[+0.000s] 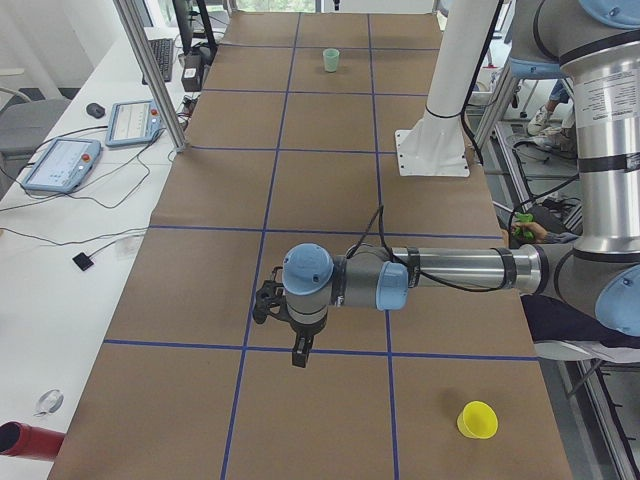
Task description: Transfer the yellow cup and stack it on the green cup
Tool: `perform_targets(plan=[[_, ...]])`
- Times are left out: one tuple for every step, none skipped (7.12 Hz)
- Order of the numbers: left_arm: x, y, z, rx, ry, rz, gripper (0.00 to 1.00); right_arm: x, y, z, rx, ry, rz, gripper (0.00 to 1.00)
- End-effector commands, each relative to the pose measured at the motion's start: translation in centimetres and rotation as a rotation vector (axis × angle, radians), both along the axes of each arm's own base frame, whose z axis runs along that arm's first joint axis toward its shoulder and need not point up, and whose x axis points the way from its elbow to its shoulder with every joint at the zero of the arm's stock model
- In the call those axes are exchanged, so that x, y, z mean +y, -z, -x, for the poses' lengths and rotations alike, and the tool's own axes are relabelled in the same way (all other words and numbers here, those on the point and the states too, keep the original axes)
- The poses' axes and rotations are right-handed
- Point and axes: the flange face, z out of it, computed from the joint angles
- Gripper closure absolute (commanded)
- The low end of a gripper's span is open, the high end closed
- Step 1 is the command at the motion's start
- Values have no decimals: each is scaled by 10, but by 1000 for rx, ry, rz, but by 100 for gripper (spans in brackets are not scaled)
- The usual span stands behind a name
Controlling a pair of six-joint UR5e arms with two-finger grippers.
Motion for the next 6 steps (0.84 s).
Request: perform_targets(plan=[[0,1,0,-4,0,-2,0,0,0,0,1,0,0,0],[-1,3,0,-5,0,-7,0,0,0,0,-1,0,1,0],[-1,4,1,-8,2,-7,0,0,0,0,1,0,1,0],[-11,21,1,-8,6,-44,0,0,0,0,1,-1,1,0],[-21,32,4,-14,14,-75,0,0,-1,0,1,-1,2,0],[-50,62,14,-68,45,-170,0,1,-2,0,1,-1,5,0]])
